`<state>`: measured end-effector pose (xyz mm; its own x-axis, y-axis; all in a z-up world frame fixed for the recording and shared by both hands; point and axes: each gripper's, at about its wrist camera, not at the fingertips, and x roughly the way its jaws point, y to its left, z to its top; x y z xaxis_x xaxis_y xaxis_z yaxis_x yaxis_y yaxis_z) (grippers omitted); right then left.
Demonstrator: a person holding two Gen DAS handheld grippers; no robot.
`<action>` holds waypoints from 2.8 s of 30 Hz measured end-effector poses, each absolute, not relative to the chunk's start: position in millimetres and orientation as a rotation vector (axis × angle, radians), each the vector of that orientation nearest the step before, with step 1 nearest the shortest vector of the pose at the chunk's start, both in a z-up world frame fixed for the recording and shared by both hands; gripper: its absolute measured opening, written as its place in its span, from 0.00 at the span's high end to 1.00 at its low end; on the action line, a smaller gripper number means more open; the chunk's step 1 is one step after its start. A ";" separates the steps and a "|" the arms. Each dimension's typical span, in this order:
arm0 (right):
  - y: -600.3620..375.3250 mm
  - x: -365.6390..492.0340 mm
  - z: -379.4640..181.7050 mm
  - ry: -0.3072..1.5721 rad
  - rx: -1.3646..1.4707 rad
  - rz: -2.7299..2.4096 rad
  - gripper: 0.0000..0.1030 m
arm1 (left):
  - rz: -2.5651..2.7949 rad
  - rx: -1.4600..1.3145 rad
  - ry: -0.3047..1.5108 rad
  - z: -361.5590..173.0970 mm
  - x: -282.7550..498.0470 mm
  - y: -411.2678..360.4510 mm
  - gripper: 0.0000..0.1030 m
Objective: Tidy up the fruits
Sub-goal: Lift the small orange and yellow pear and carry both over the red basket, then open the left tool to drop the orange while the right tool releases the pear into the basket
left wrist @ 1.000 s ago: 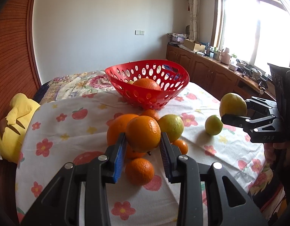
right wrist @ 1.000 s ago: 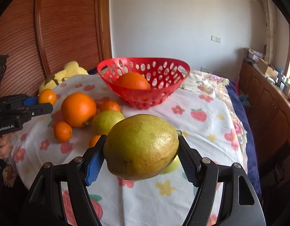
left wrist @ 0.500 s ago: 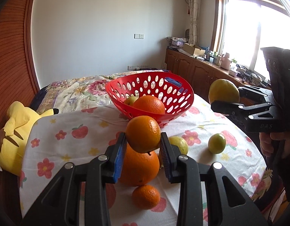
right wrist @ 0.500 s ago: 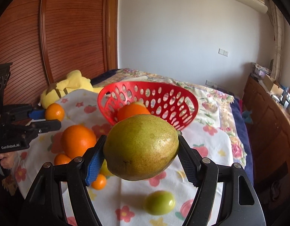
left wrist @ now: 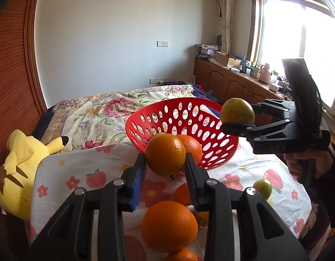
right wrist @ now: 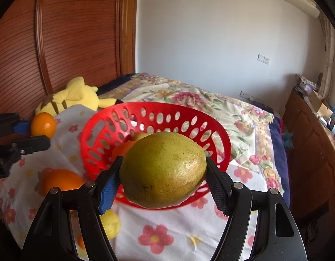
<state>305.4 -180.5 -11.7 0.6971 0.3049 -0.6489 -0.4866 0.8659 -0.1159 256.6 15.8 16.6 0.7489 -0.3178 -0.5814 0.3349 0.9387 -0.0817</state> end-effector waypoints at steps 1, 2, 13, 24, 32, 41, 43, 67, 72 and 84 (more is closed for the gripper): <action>-180.1 311.7 -14.7 0.672 -0.300 0.441 0.28 | -0.357 0.028 0.632 16.2 258.6 16.0 0.68; -178.9 317.5 -17.3 0.677 -0.310 0.431 0.28 | -0.357 0.028 0.633 16.1 260.8 16.1 0.68; -175.5 348.2 -41.2 0.742 -0.370 0.424 0.28 | -0.363 0.046 0.664 8.9 298.1 5.3 0.68; -176.0 356.5 -50.1 0.768 -0.358 0.465 0.28 | -0.370 0.063 0.689 2.3 324.3 -10.8 0.68; -179.5 351.3 -56.3 0.766 -0.357 0.465 0.27 | -0.373 0.081 0.718 -4.1 337.1 -23.5 0.68; -187.3 345.0 -52.0 0.718 -0.302 0.472 0.26 | -0.372 0.085 0.734 -6.4 341.5 -36.3 0.68; -190.4 344.7 -45.5 0.699 -0.282 0.468 0.25 | -0.370 0.082 0.737 -6.9 342.8 -37.6 0.68; -245.9 307.5 -22.9 0.659 -0.180 0.412 0.25 | -0.357 0.132 0.794 -17.9 368.0 -76.4 0.64; -250.4 296.2 -21.1 0.661 -0.180 0.400 0.25 | -0.357 0.105 0.762 -9.3 351.8 -64.2 0.61; -255.2 255.1 -23.3 0.679 -0.111 0.364 0.25 | -0.357 0.105 0.682 24.5 284.1 -25.2 0.56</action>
